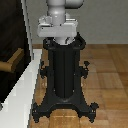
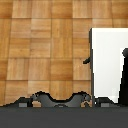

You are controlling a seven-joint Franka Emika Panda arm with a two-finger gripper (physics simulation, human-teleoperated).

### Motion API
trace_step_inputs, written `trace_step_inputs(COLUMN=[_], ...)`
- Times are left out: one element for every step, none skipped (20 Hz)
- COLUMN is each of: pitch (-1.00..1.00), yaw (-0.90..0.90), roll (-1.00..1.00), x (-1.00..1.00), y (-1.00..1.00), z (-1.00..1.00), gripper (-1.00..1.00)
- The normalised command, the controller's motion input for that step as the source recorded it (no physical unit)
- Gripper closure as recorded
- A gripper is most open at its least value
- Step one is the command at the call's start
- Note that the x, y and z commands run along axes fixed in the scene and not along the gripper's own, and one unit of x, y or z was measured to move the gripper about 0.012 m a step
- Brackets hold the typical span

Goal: Open the door by pressing down and pulling on the handle.

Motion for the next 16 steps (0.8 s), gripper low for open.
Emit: trace_step_inputs(pitch=[0.0,0.0,0.0,0.0,0.0,0.0,0.0,0.0,0.0,0.0,0.0,0.0,0.0,0.0,0.0,0.0], yaw=[0.0,0.0,0.0,0.0,0.0,0.0,0.0,0.0,0.0,0.0,0.0,0.0,0.0,0.0,0.0,0.0], roll=[0.0,0.0,0.0,0.0,0.0,0.0,0.0,0.0,0.0,0.0,0.0,0.0,0.0,0.0,0.0,0.0], x=[0.0,0.0,0.0,0.0,0.0,0.0,0.0,0.0,0.0,0.0,0.0,0.0,0.0,0.0,0.0,0.0], y=[-1.0,-1.0,-1.0,-1.0,0.0,-1.0,-1.0,0.0,-1.0,0.0,-1.0,-1.0,0.0,-1.0,-1.0,0.0], z=[0.0,0.0,0.0,0.0,0.0,0.0,0.0,0.0,0.0,0.0,0.0,0.0,0.0,0.0,0.0,0.0], gripper=[-1.0,-1.0,-1.0,-1.0,-1.0,-1.0,-1.0,-1.0,-1.0,-1.0,-1.0,-1.0,-1.0,-1.0,-1.0,-1.0])
